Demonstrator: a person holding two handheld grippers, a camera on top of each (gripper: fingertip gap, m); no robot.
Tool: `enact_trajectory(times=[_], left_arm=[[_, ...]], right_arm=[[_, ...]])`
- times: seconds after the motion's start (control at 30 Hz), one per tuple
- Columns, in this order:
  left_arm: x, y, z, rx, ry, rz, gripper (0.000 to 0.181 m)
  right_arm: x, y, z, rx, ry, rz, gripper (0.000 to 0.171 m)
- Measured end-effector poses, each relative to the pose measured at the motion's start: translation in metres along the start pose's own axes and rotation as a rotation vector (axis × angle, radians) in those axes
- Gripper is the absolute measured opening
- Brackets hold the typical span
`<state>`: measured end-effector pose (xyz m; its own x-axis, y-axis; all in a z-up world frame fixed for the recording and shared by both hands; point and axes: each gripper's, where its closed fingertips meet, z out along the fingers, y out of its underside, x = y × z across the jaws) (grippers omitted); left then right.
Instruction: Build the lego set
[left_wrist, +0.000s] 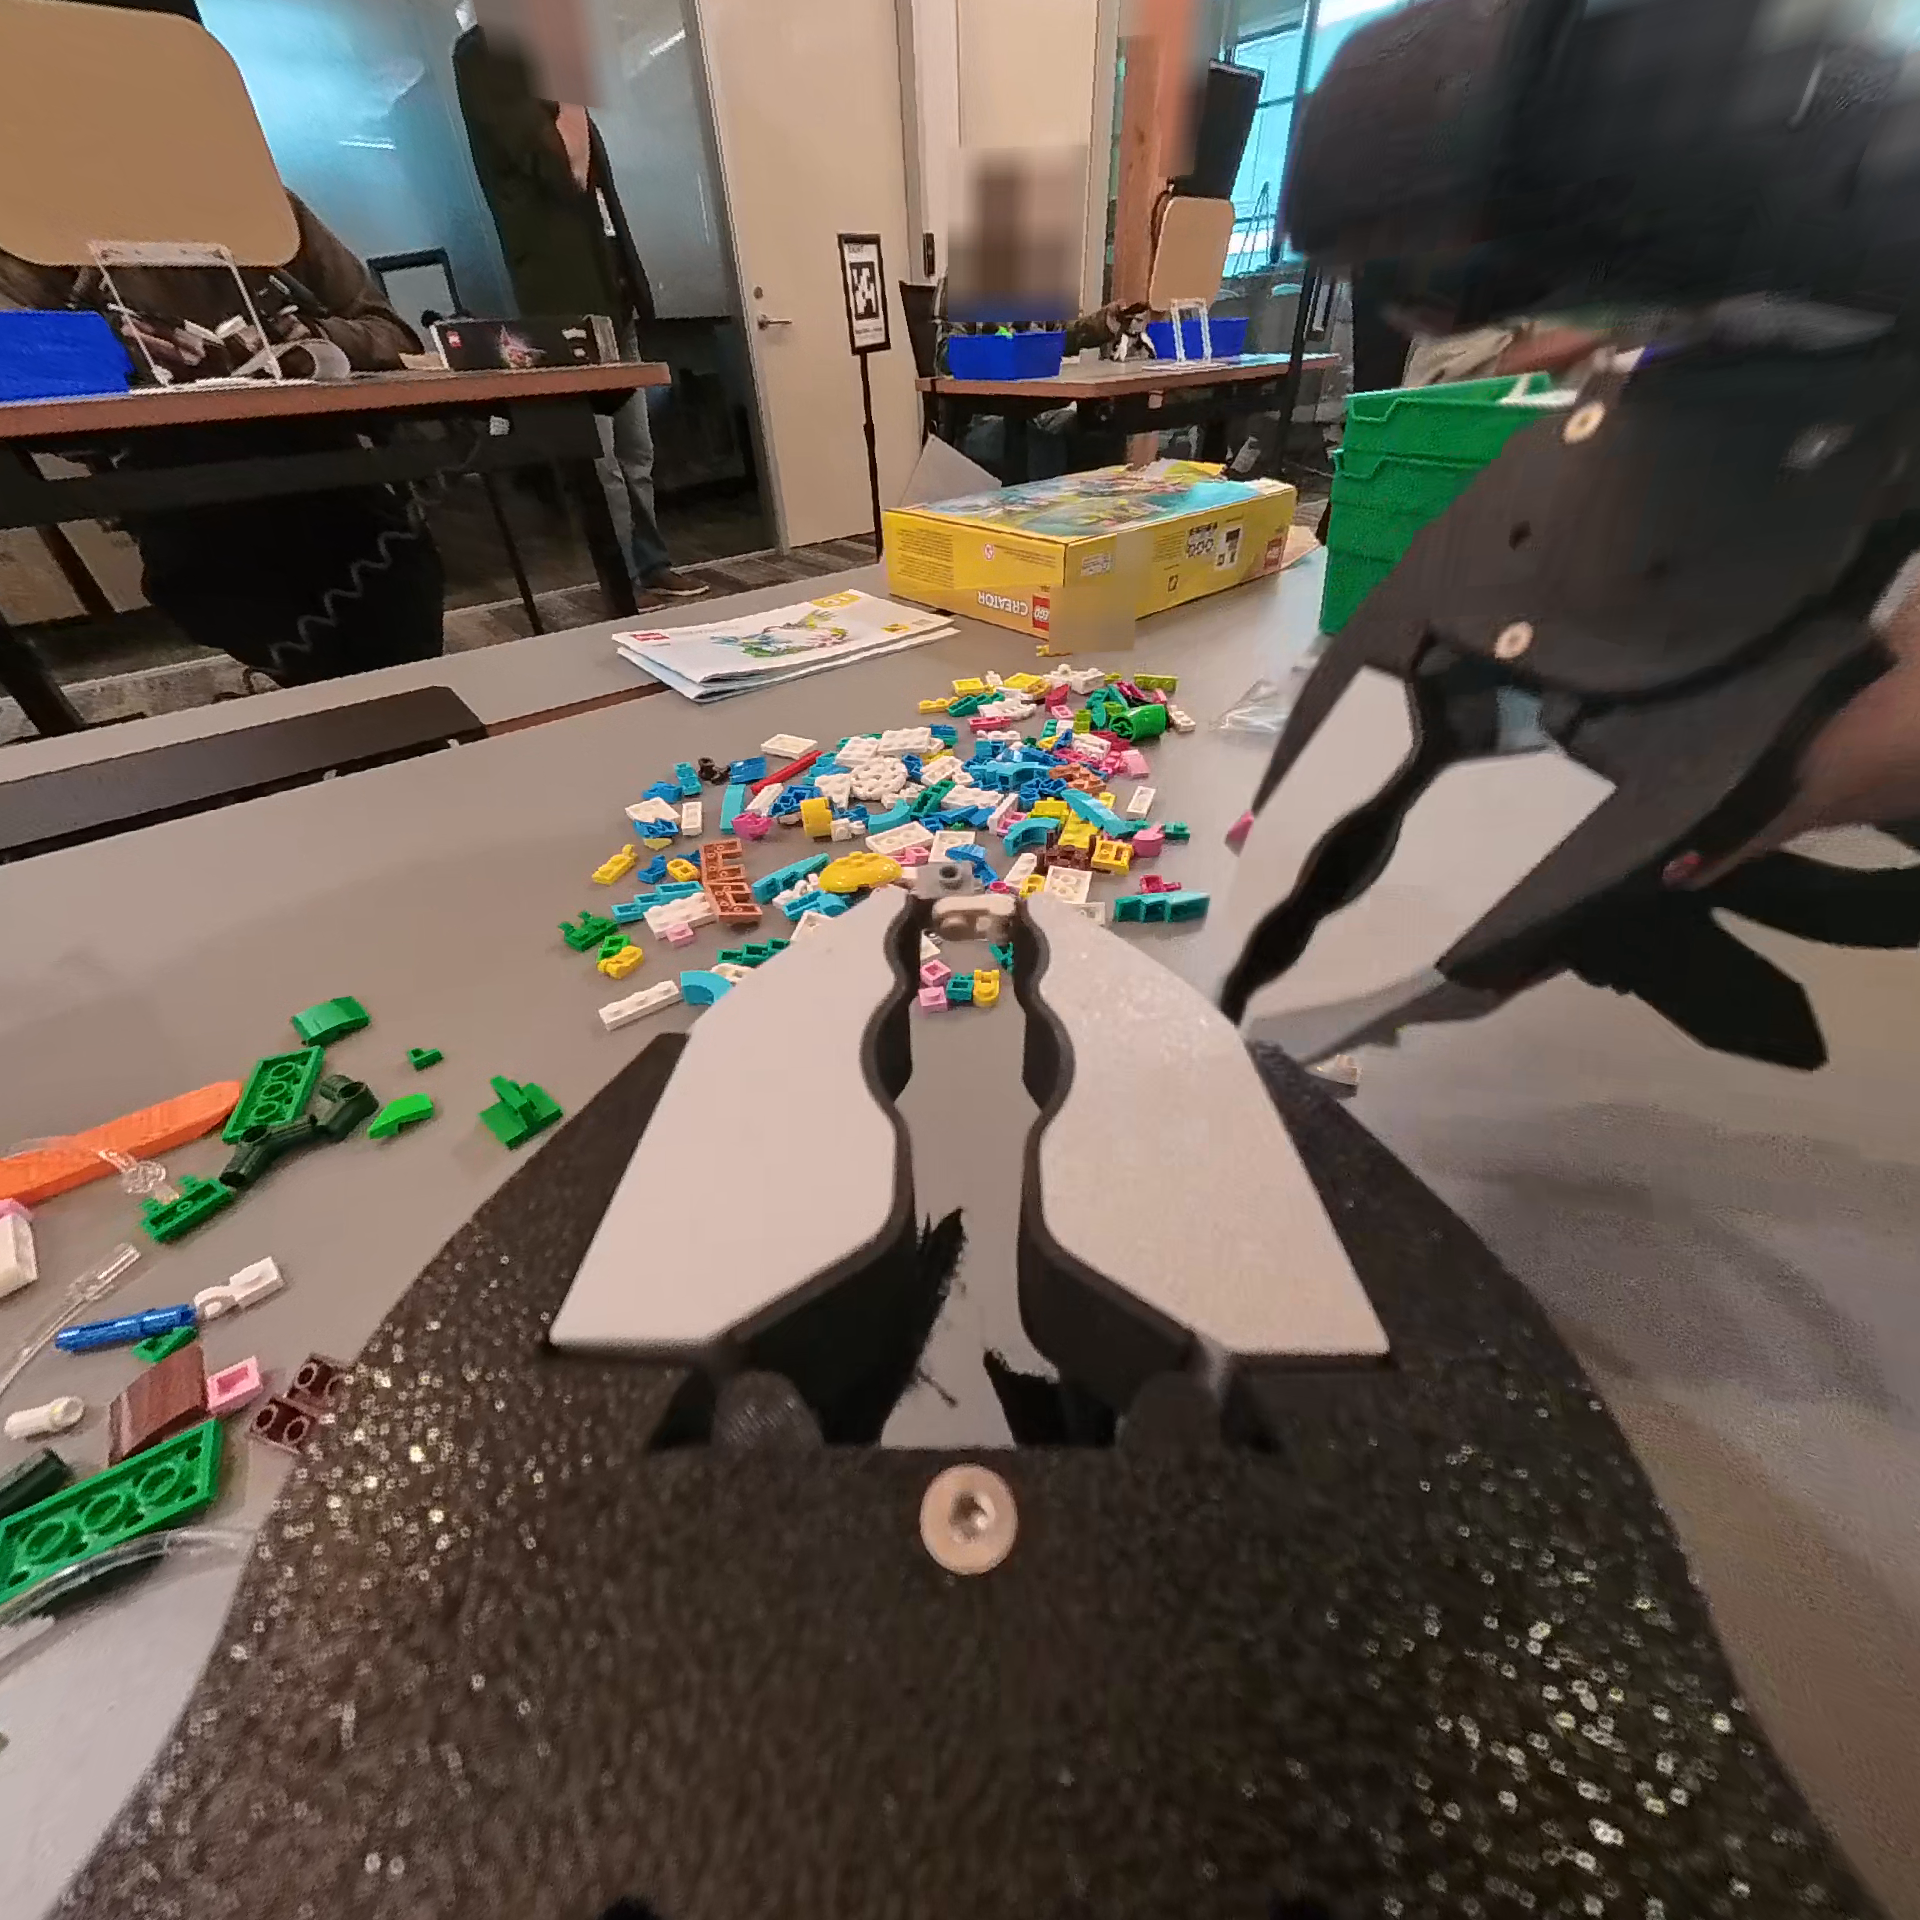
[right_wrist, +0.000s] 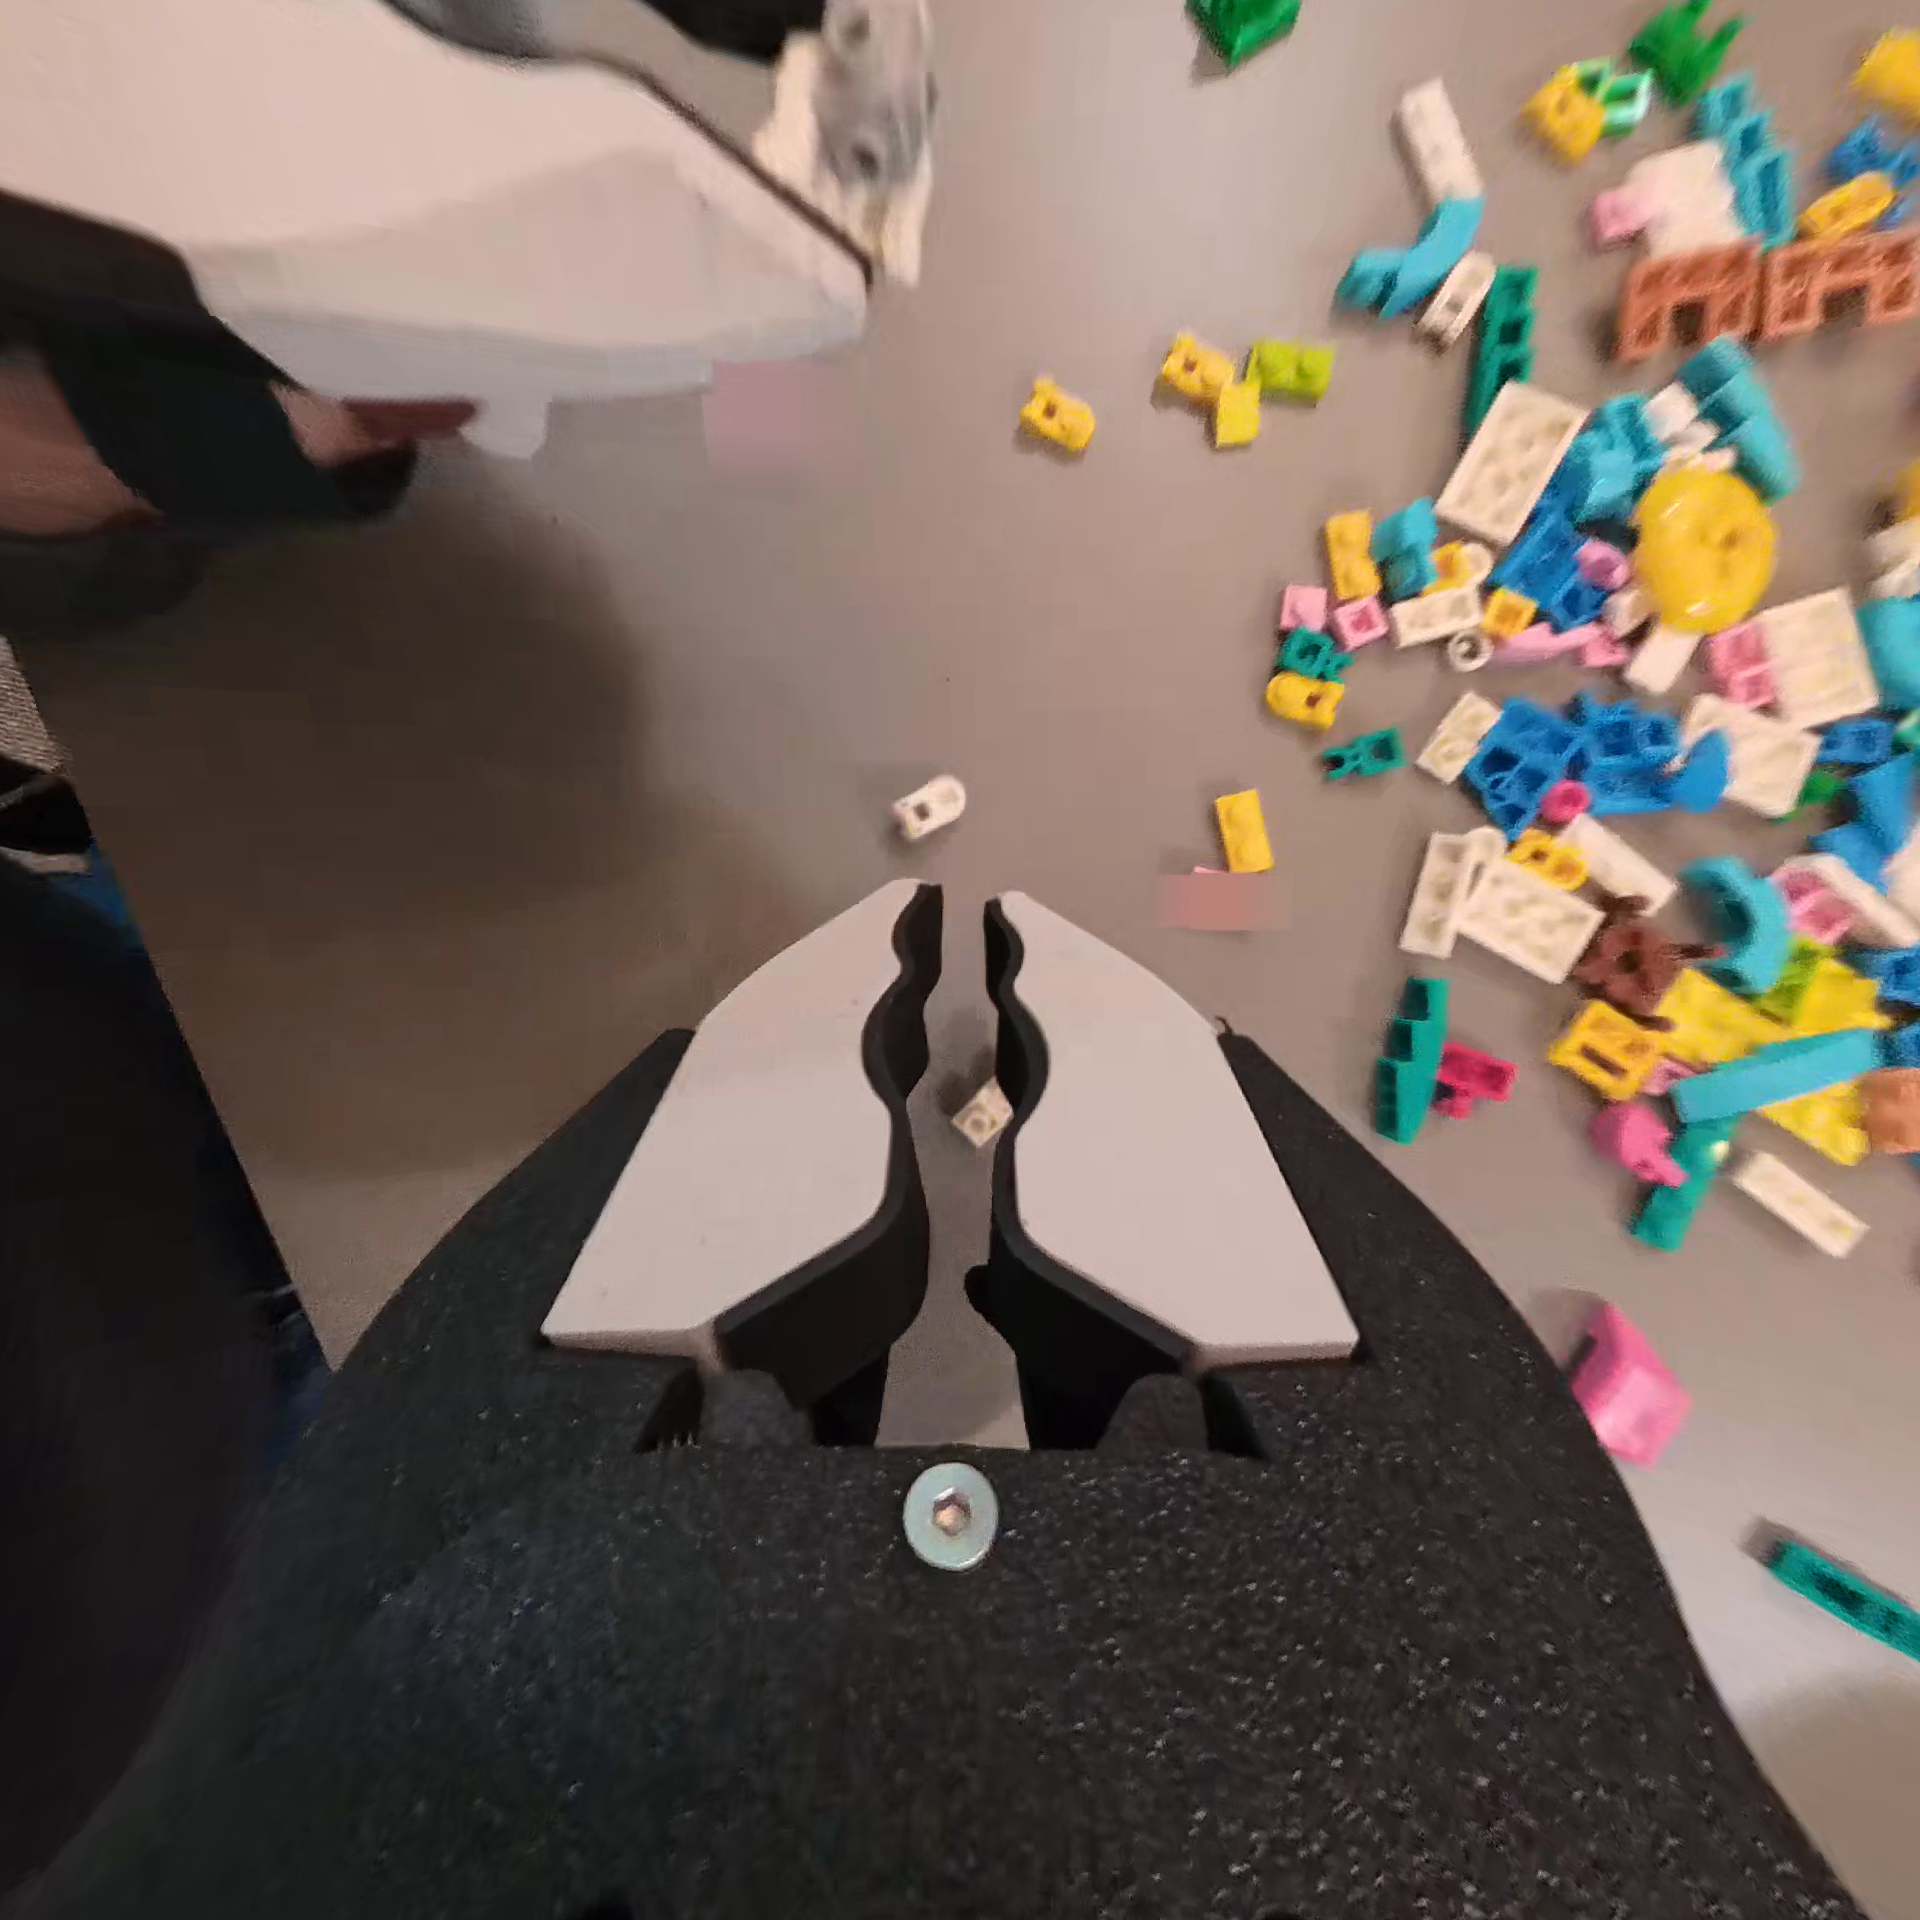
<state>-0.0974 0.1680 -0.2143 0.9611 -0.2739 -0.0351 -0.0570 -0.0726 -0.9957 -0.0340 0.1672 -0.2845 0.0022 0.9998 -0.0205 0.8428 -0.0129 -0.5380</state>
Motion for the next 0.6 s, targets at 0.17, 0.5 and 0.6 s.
enact_trajectory(times=[0.17, 0.5, 0.6], left_arm=[[0.0, 0.0, 0.0, -0.001, 0.001, -0.004, 0.016], [0.001, 0.001, 0.0, -0.005, 0.01, -0.004, 0.016], [0.001, 0.001, 0.001, -0.007, 0.012, 0.001, 0.016]], right_arm=[[-0.007, 0.004, 0.014, 0.036, -0.002, -0.113, 0.012], [0.006, -0.007, 0.017, 0.093, 0.077, -0.167, 0.012], [0.007, -0.01, 0.019, 0.092, 0.066, -0.126, 0.013]])
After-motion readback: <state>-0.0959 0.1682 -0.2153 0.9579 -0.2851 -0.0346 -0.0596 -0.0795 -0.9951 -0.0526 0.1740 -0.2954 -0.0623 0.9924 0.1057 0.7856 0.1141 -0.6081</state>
